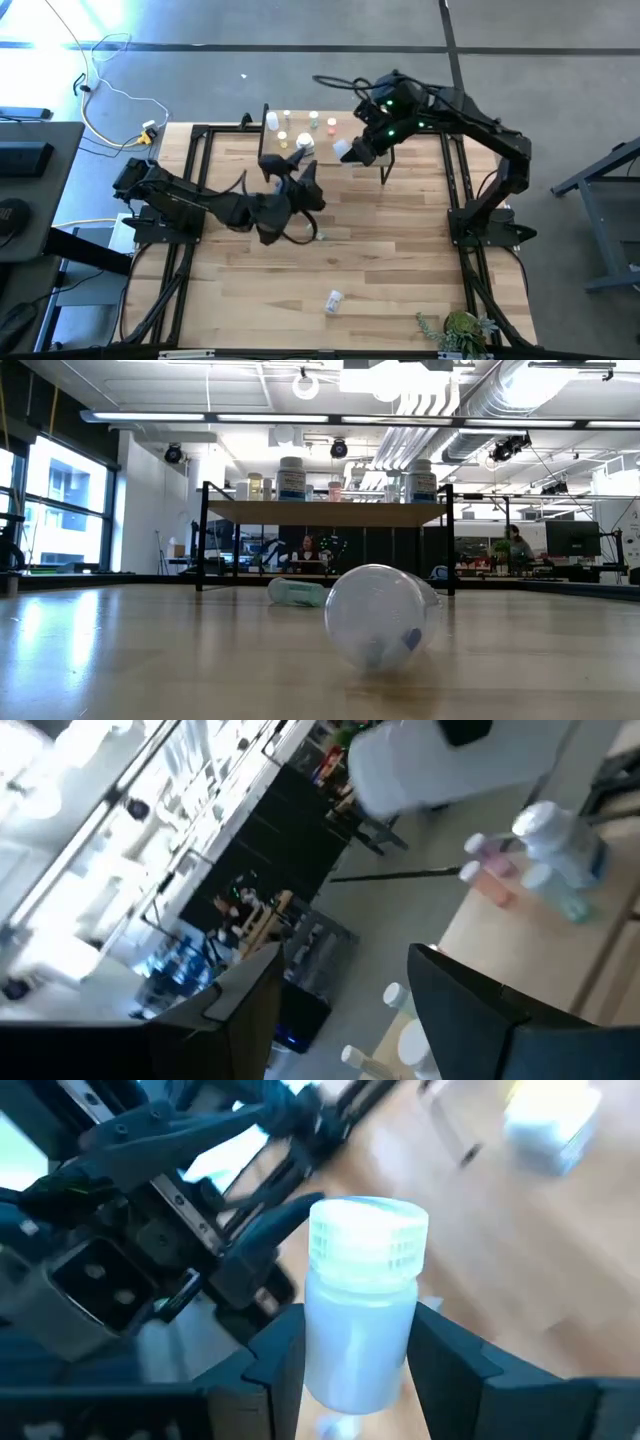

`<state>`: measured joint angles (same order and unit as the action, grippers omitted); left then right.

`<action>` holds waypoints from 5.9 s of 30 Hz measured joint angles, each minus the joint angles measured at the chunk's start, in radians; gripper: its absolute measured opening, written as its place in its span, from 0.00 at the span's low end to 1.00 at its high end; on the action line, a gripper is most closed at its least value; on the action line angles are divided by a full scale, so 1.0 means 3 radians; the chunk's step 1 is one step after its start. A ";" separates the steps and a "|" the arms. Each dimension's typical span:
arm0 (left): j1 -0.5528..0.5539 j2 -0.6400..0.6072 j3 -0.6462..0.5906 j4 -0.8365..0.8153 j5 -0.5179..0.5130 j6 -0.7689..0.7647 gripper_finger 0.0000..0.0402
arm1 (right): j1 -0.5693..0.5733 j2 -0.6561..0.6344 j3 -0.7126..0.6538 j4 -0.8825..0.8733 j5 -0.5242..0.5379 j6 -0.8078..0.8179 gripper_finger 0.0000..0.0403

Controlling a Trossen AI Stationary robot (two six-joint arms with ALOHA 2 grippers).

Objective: Pick and place medicine bottles onto shelf by color
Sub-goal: Put the white pill bottle on the shelf

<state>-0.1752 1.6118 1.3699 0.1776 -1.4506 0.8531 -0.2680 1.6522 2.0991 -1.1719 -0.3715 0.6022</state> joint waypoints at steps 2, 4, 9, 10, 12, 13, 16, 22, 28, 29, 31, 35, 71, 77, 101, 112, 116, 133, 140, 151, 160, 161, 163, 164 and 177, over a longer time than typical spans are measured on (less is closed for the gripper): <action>0.0060 -0.0053 0.0001 -0.0005 0.0073 -0.0129 0.51 | -0.0001 -0.0068 0.0000 0.0064 0.0238 -0.0124 0.35; 0.0121 -0.0115 0.0001 -0.0011 0.0189 -0.0300 0.51 | -0.0001 -0.0127 0.0000 0.0160 0.0471 -0.0246 0.35; 0.0286 -0.0216 0.0004 -0.0069 0.0600 -0.0727 0.51 | -0.0001 -0.0236 0.0000 0.0446 0.0957 -0.0504 0.35; 0.0322 -0.0219 0.0004 -0.0109 0.0713 -0.0850 0.51 | -0.0001 -0.0254 0.0000 0.0500 0.1038 -0.0558 0.35; 0.0405 -0.0222 0.0004 -0.0220 0.0934 -0.1152 0.51 | -0.0001 -0.0279 0.0003 0.0598 0.1196 -0.0691 0.35; 0.0449 -0.0237 0.0003 -0.0319 0.1066 -0.1308 0.51 | -0.0001 -0.0288 0.0003 0.0637 0.1283 -0.0753 0.35; 0.0592 -0.0269 0.0004 -0.0620 0.1561 -0.1872 0.51 | -0.0001 -0.0302 0.0003 0.0747 0.1572 -0.0980 0.35; 0.0879 -0.0338 0.0001 -0.1128 0.2244 -0.2504 0.51 | -0.0001 -0.0303 0.0003 0.0953 0.1989 -0.1378 0.35; 0.1169 -0.0477 0.0001 -0.1351 0.2779 -0.2645 0.51 | -0.0001 -0.0303 0.0003 0.1135 0.2236 -0.1610 0.35; 0.1212 -0.0492 0.0002 -0.1327 0.2931 -0.2665 0.51 | -0.0001 -0.0303 0.0003 0.1141 0.2255 -0.1639 0.35; 0.1316 -0.0536 0.0006 -0.1360 0.3341 -0.2732 0.51 | -0.0001 -0.0303 0.0003 0.1138 0.2294 -0.1683 0.35; 0.1488 -0.0616 0.0008 -0.1462 0.4026 -0.2884 0.51 | 0.0000 -0.0303 0.0003 0.1073 0.2345 -0.1722 0.35; 0.2047 -0.1722 0.0002 -0.2301 0.4356 -0.2491 0.51 | 0.0989 -0.0294 -0.1623 0.1755 0.4232 -0.0513 0.35; 0.2047 -0.1758 0.0002 -0.2492 0.4356 -0.2483 0.51 | 0.1230 -0.0295 -0.2305 0.2727 0.4803 -0.0402 0.35; 0.2046 -0.1757 0.0002 -0.2532 0.4362 -0.2482 0.51 | 0.1786 0.0216 -0.3204 0.5144 0.5345 -0.0608 0.35; 0.2046 -0.1757 0.0002 -0.2671 0.4346 -0.2383 0.51 | 0.1589 0.0724 -0.3019 0.5120 0.5774 -0.0481 0.35; 0.2047 -0.1757 0.0002 -0.2739 0.4335 -0.2367 0.51 | 0.1422 0.0895 -0.3019 0.5235 0.5664 -0.0354 0.35; 0.2047 -0.1757 0.0002 -0.2878 0.4100 -0.2267 0.51 | 0.1007 0.1157 -0.3016 0.5410 0.5594 -0.0528 0.35; 0.2047 -0.1757 0.0002 -0.2878 0.4061 -0.2161 0.51 | 0.0850 0.1157 -0.3016 0.5396 0.5421 -0.0552 0.35; 0.2047 -0.1756 0.0002 -0.2907 0.4061 -0.2162 0.51 | 0.0621 0.1144 -0.3008 0.5415 0.4928 -0.0517 0.35; 0.2047 -0.1756 0.0002 -0.2914 0.4063 -0.2160 0.51 | 0.0610 0.1141 -0.3005 0.5408 0.4827 -0.0474 0.35; 0.2047 -0.1756 0.0002 -0.2916 0.4062 -0.2160 0.51 | 0.0613 0.1141 -0.3005 0.5408 0.4829 -0.0491 0.35; 0.2047 -0.1756 0.0002 -0.2931 0.4063 -0.2161 0.51 | 0.0617 0.1142 -0.3005 0.5405 0.4838 -0.0514 0.35; 0.2047 -0.1756 0.0002 -0.2937 0.4063 -0.2160 0.51 | 0.0618 0.1143 -0.3006 0.5404 0.4839 -0.0511 0.35; 0.2047 -0.1756 0.0002 -0.2954 0.4063 -0.2159 0.51 | 0.0658 0.1157 -0.3016 0.5359 0.4869 -0.0663 0.45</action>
<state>0.4389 1.0851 1.3705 -0.7085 -0.2317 0.2054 -0.0705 1.9991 1.1942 0.4358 1.0891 0.4033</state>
